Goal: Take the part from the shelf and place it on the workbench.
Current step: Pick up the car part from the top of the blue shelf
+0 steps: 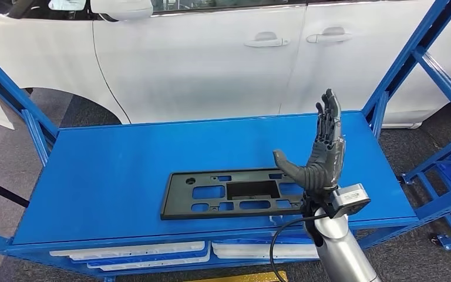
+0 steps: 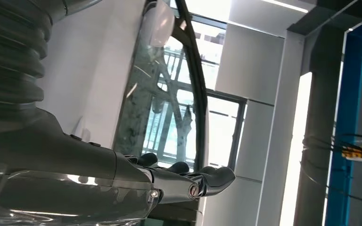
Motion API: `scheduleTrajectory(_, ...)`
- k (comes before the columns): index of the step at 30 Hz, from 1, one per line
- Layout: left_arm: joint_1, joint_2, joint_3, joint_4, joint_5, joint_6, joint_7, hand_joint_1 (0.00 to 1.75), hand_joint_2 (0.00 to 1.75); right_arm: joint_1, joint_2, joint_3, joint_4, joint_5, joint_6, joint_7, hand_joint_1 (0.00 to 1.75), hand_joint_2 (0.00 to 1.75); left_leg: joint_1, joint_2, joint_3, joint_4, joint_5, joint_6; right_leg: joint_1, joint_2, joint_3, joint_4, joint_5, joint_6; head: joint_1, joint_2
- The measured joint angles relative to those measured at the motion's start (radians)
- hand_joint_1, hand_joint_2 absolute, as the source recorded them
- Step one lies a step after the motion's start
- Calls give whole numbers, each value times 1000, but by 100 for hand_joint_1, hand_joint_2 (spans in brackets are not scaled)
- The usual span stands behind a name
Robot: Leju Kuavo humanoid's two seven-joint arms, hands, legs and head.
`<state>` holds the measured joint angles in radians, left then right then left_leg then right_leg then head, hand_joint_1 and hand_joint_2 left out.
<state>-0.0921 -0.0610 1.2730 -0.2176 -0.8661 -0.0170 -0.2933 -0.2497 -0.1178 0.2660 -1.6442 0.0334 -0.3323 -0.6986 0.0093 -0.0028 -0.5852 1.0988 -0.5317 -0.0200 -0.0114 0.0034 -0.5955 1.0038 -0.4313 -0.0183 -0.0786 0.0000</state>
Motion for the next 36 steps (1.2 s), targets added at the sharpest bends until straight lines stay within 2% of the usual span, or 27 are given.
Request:
scheduleTrajectory(2,1,-1,0,0,0,0,1,0,0,3,9,-13,-20,-18,28,0,0,175,2,0,-67,139,-63,-7,2,-2,0,0,-2,-5,0,0)
scheduleTrajectory(3,3,-1,0,0,0,0,2,0,0,4,13,-18,-23,-32,50,0,0,175,3,0,-90,185,-75,-9,3,-2,1,0,-3,-6,0,0)
scheduleTrajectory(4,3,-2,0,0,0,0,3,0,0,4,17,-23,-24,-49,77,1,0,175,3,0,-97,195,-67,-9,5,-1,2,1,-3,-6,0,0)
scheduleTrajectory(5,4,-2,0,0,0,1,4,0,0,3,21,-27,-24,-71,111,6,0,175,3,0,-82,160,-39,-7,5,0,3,1,-3,-6,0,0)
scheduleTrajectory(7,3,-2,0,0,0,1,4,0,0,-5,28,-35,-23,-122,203,29,0,175,1,0,-18,17,35,3,7,2,7,1,-5,-3,0,0)
scheduleTrajectory(8,2,-2,0,0,-1,1,5,0,0,-11,30,-37,-21,-148,263,45,0,175,0,0,10,-45,59,9,9,3,7,2,-6,0,0,0)
scheduleTrajectory(9,1,-2,0,0,-2,0,5,0,0,-17,30,-38,-19,-170,326,61,0,175,-3,-1,26,-82,70,14,11,4,7,3,-6,4,0,0)
scheduleTrajectory(11,0,-2,0,0,-4,-3,5,0,0,-24,30,-39,-12,-201,470,87,0,87,-7,-1,30,-96,72,24,11,4,5,3,-5,15,0,0)
scheduleTrajectory(13,0,-4,0,0,-8,-8,7,0,0,-28,25,-38,-5,-206,604,97,0,0,-2,-1,33,-103,79,36,9,3,2,13,-13,27,0,0)
scheduleTrajectory(15,-1,-5,0,0,-13,-14,11,0,0,-31,11,-34,4,-182,712,85,0,0,2,0,35,-110,85,46,7,2,-28,81,-58,36,0,0)
scheduleTrajectory(17,-2,-5,-1,0,-18,-18,18,0,0,-27,-7,-27,21,-151,812,54,0,0,1,0,35,-111,85,49,4,2,-90,214,-122,43,0,0)
scheduleTrajectory(18,-2,-5,-1,0,-20,-19,22,0,0,-20,-16,-23,31,-142,856,37,0,0,1,0,35,-110,85,50,2,2,-117,268,-138,45,0,0)
scheduleTrajectory(19,-1,-5,-1,0,-22,-19,24,0,0,-12,-24,-21,41,-137,891,23,0,0,1,-1,35,-110,84,49,0,1,-128,289,-135,47,0,0)
scheduleTrajectory(20,-1,-5,-1,0,-22,-19,26,0,0,-4,-30,-19,50,-136,916,13,0,0,1,-1,36,-109,83,48,-2,1,-119,268,-114,48,0,0)
scheduleTrajectory(22,-1,-6,-1,0,-21,-19,27,0,0,7,-39,-17,63,-138,939,5,0,0,1,-2,39,-106,79,44,-4,-2,-54,131,-47,44,0,0)
scheduleTrajectory(23,-1,-6,-1,0,-21,-19,28,0,0,10,-42,-17,69,-139,944,3,0,0,-1,-2,39,-104,76,40,-2,-3,-23,66,-23,41,0,0)
scheduleTrajectory(24,-2,-7,-1,0,-21,-19,28,0,0,12,-45,-17,73,-139,946,2,0,0,-2,-1,39,-102,73,35,0,-3,-3,24,-11,36,0,0)
scheduleTrajectory(25,-2,-7,-1,0,-20,-19,28,0,0,16,-47,-17,77,-139,949,2,0,0,-4,-1,38,-100,71,29,2,-3,4,7,-10,32,0,0)
scheduleTrajectory(27,-2,-7,-1,0,-17,-18,28,0,0,26,-51,-17,85,-135,959,1,0,0,-4,-1,39,-101,69,18,3,-1,3,6,-9,21,0,0)
scheduleTrajectory(29,-2,-6,0,0,-12,-17,28,0,0,38,-55,-20,90,-116,970,1,0,0,-2,-1,30,-75,48,8,0,-2,6,1,-7,9,0,0)
scheduleTrajectory(30,-2,-5,0,0,-10,-16,28,0,0,46,-55,-23,91,-101,972,1,0,0,0,0,13,-34,22,4,-2,-3,8,-2,-6,4,0,0)
scheduleTrajectory(32,-1,-5,1,0,-6,-15,28,0,0,79,-59,-35,82,-59,963,1,0,0,3,0,-48,101,-46,-3,0,-5,10,-3,-8,-2,0,0)
scheduleTrajectory(33,1,-5,1,0,-5,-15,29,0,0,100,-63,-42,73,-38,953,1,0,0,3,0,-78,163,-69,-4,1,-7,10,-2,-9,-3,0,0)
scheduleTrajectory(34,3,-4,2,0,-4,-15,29,0,0,121,-67,-48,61,-19,942,1,0,0,3,0,-94,195,-73,-5,2,-7,10,-2,-10,-4,0,0)
scheduleTrajectory(35,6,-4,2,0,-3,-14,30,0,0,138,-71,-54,50,-6,933,1,0,0,3,0,-91,186,-57,-3,3,-6,11,-2,-10,-4,0,0)
scheduleTrajectory(36,7,-4,2,0,-3,-14,30,0,0,150,-75,-59,39,2,927,1,0,0,3,0,-67,135,-23,0,3,-4,14,-2,-11,-3,0,0)
